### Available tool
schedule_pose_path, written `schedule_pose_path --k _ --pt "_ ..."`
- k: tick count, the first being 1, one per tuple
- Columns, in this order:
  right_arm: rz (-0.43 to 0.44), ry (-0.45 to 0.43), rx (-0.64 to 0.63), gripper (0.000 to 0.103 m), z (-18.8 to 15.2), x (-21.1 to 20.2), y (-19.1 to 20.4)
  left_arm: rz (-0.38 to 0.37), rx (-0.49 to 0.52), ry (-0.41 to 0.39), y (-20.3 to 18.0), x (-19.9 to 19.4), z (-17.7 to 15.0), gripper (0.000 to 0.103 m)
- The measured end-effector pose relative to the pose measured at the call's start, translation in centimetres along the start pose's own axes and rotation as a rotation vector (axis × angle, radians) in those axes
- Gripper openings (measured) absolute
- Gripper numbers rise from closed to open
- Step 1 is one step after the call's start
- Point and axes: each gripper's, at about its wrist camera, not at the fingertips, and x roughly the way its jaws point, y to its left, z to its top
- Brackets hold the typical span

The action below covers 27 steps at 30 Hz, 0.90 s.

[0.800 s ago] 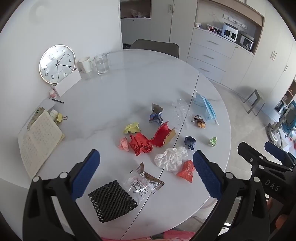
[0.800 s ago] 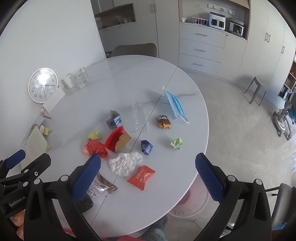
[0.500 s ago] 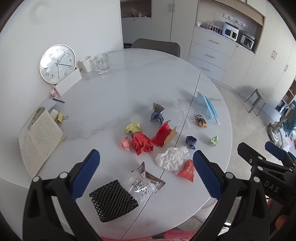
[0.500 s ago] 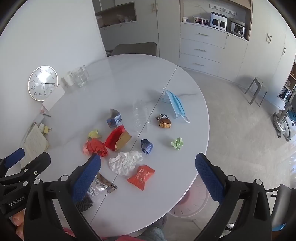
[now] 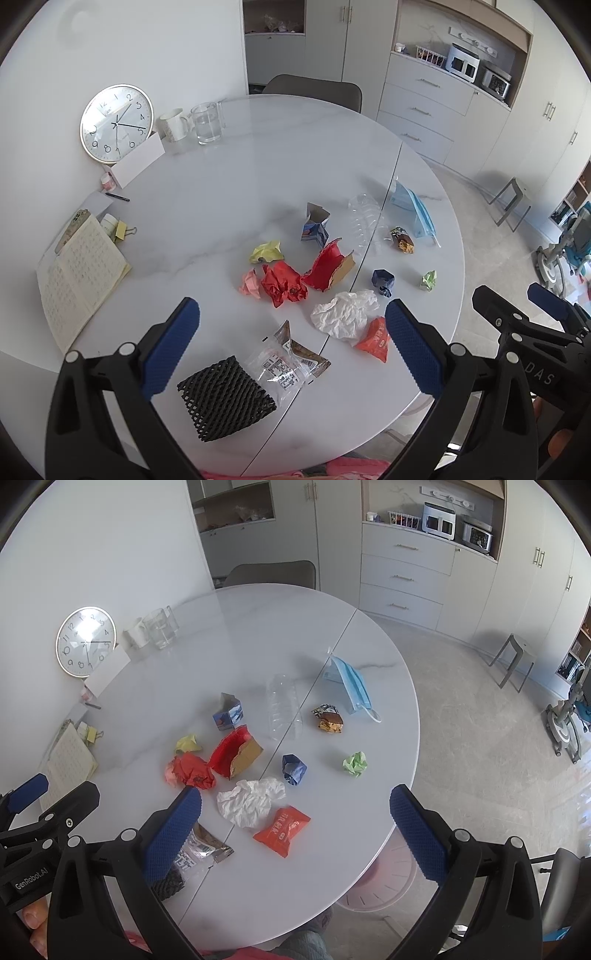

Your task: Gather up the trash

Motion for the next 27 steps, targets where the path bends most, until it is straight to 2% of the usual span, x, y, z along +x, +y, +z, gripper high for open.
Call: schedule_pose_path --k 27 --pt "-0.007 0.005 -0.002 0.101 -0.25 0.26 0.08 -0.001 -0.002 0.005 0.05 0.33 -0.39 0.096"
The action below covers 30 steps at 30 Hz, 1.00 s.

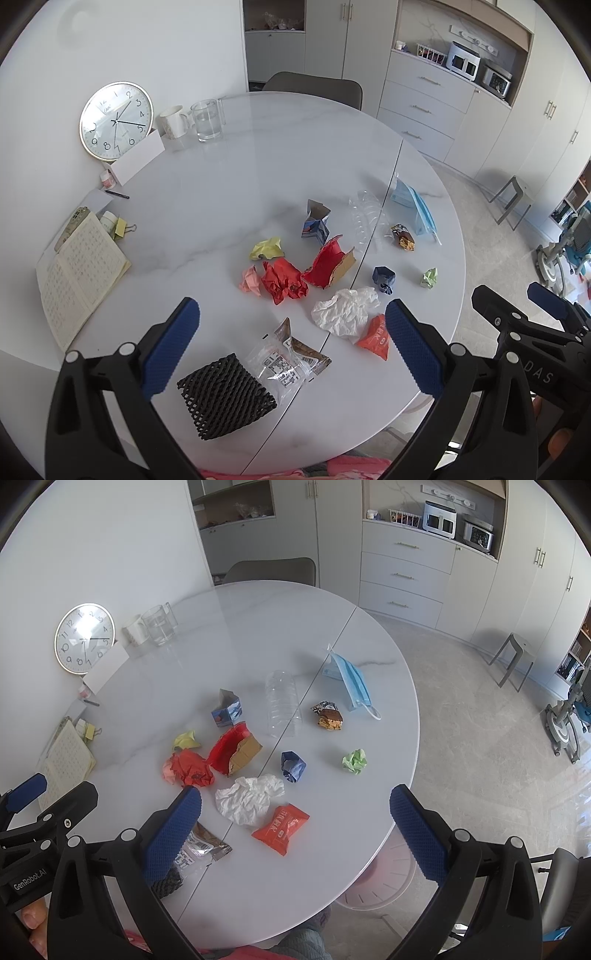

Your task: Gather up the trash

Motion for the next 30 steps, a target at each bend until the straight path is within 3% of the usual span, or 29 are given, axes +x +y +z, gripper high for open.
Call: schedule_pose_path --k 30 --pt "-0.007 0.015 -0.003 0.101 -0.13 0.5 0.06 0.001 0.002 0.014 0.06 0.4 -0.32 0.096"
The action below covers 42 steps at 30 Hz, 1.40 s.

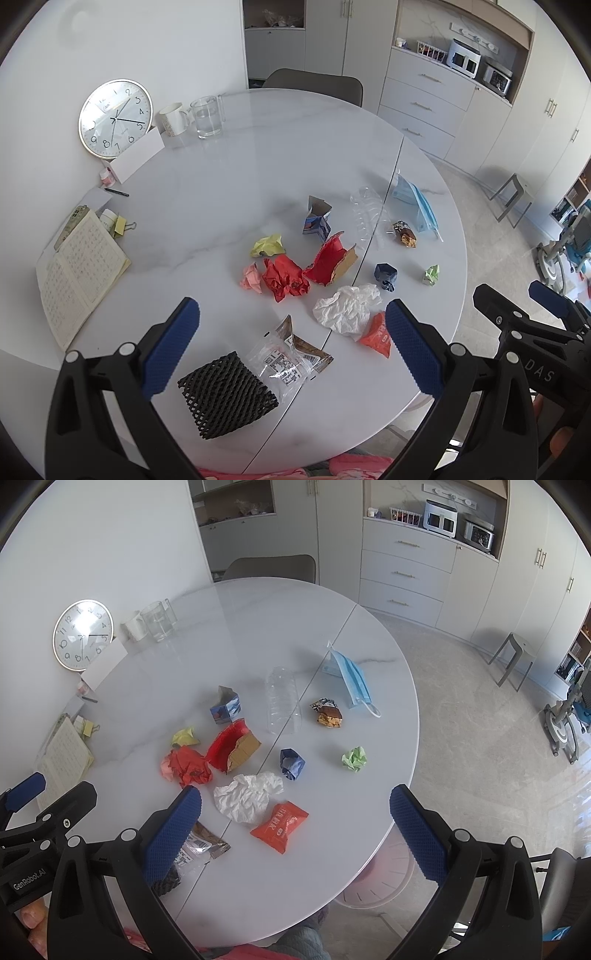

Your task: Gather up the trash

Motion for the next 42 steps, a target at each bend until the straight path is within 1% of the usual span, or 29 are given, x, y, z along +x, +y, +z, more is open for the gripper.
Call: schedule_pose_path --k 3,6,9,12,14,17,20,21,23,26,27,30,31,32,34,36,39,40,42 --pt "0.003 0.001 0.004 0.101 0.0 0.1 0.0 -0.027 0.014 0.011 0.2 0.3 -0.2 0.097" --pt "0.008 0.001 0.006 0.101 -0.4 0.3 0.1 -0.135 0.074 0.033 0.9 1.0 -0.6 0.097" --pt "0.018 -0.002 0.006 0.101 -1.1 0.6 0.4 -0.189 0.145 0.047 2.0 2.1 -1.1 0.097" --pt "0.032 0.011 0.022 0.101 -2.3 1.4 0.9 -0.187 0.309 0.033 3.4 4.0 -2.7 0.097" --pt "0.041 0.018 0.041 0.101 -3.2 2.1 1.2 -0.212 0.413 0.044 4.5 5.4 -3.8 0.097" --pt "0.028 0.025 0.058 0.101 -4.5 3.0 2.0 -0.236 0.583 0.103 6.0 8.2 -6.4 0.097" --pt "0.005 0.037 0.067 0.101 -5.6 3.5 2.9 -0.249 0.699 0.177 7.3 10.8 -8.7 0.096" --pt "-0.005 0.038 0.069 0.101 -5.9 3.6 3.3 -0.281 0.744 0.2 7.8 11.7 -9.6 0.096" --pt "-0.025 0.042 0.07 0.101 -6.4 3.9 3.9 -0.339 0.793 0.233 8.4 12.9 -10.8 0.096" --pt "-0.049 0.075 0.053 0.101 -7.3 4.6 5.0 -0.406 0.816 0.279 9.5 15.1 -11.6 0.096" --pt "-0.063 0.089 0.046 0.101 -7.6 4.8 5.5 -0.415 0.814 0.288 9.7 15.7 -11.7 0.095" --pt "-0.089 0.119 0.043 0.101 -8.7 5.3 6.4 -0.477 0.787 0.331 10.3 17.7 -11.1 0.086" --pt "-0.096 0.126 0.049 0.101 -9.0 5.3 6.7 -0.506 0.767 0.357 10.6 18.3 -10.9 0.082" --pt "-0.101 0.132 0.059 0.101 -9.3 5.4 6.9 -0.519 0.753 0.37 10.8 18.5 -10.8 0.079" --pt "-0.102 0.15 0.092 0.101 -10.0 5.5 7.1 -0.556 0.731 0.406 11.2 19.0 -10.8 0.078" --pt "-0.101 0.164 0.115 0.101 -10.6 5.7 7.3 -0.586 0.738 0.427 11.3 19.2 -11.0 0.077" --pt "-0.115 0.174 0.124 0.101 -11.3 5.6 7.5 -0.592 0.75 0.448 11.3 19.7 -11.5 0.072" --pt "-0.12 0.175 0.129 0.101 -11.4 5.6 7.5 -0.592 0.75 0.46 11.2 19.8 -11.8 0.068" --pt "-0.116 0.175 0.143 0.101 -11.6 5.7 7.4 -0.574 0.755 0.443 10.8 20.0 -12.0 0.067"
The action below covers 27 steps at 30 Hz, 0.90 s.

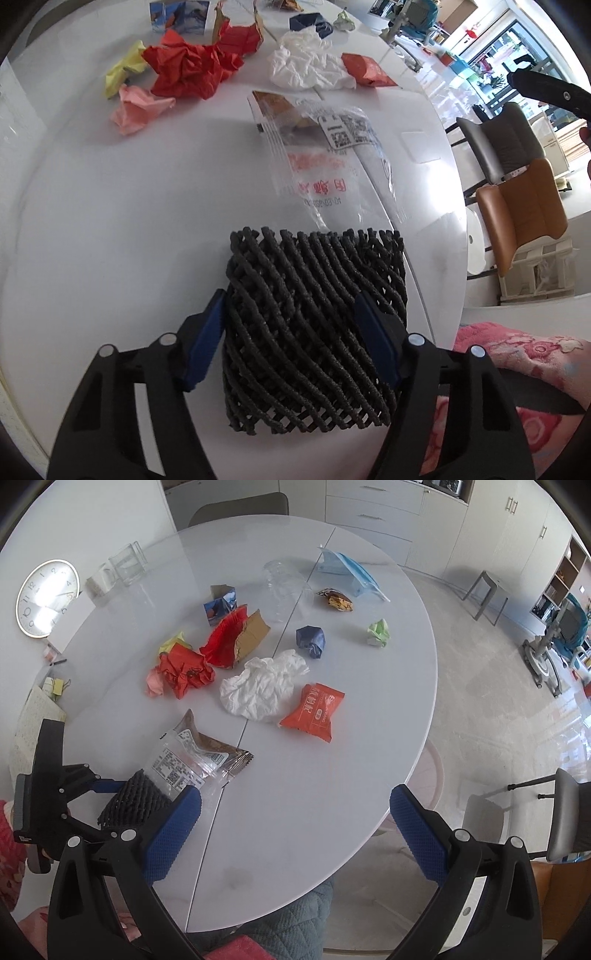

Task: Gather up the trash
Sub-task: 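Grasp the black mesh net with the left tool while the right tool grasps the clear snack bag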

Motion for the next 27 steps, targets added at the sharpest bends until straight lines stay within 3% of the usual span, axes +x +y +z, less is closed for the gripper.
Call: schedule_pose_path --k 3,8,12,15,19,21,23,27 --pt "0.026 0.011 0.001 0.101 0.0 0.5 0.2 0.055 -0.013 -0.008 -0.5 -0.1 -0.4 0.055" --pt "0.116 0.031 -0.155 0.101 -0.2 2.2 3.1 0.103 -0.055 -0.053 -0.9 -0.9 -1.4 0.019" --pt "0.18 0.049 -0.446 0.101 -0.7 4.2 8.0 0.121 -0.139 -0.1 -0.7 -2.3 -2.3 0.014" --pt "0.166 0.058 -0.618 0.101 -0.7 6.0 10.9 0.136 -0.208 -0.139 -0.3 -3.7 -2.9 0.013" --pt "0.155 0.093 -0.714 0.09 0.0 9.1 12.9 0.16 -0.26 -0.174 0.0 -5.6 -3.5 0.013" --pt "0.149 0.116 -0.744 0.078 0.3 10.6 13.5 0.173 -0.283 -0.192 0.1 -6.6 -3.6 0.013" --pt "0.154 0.143 -0.741 0.049 0.7 11.6 13.7 0.188 -0.3 -0.207 0.0 -7.3 -4.0 0.013" --pt "0.206 0.138 -0.695 0.038 1.5 11.1 13.1 0.209 -0.318 -0.238 -0.2 -8.1 -4.2 0.013"
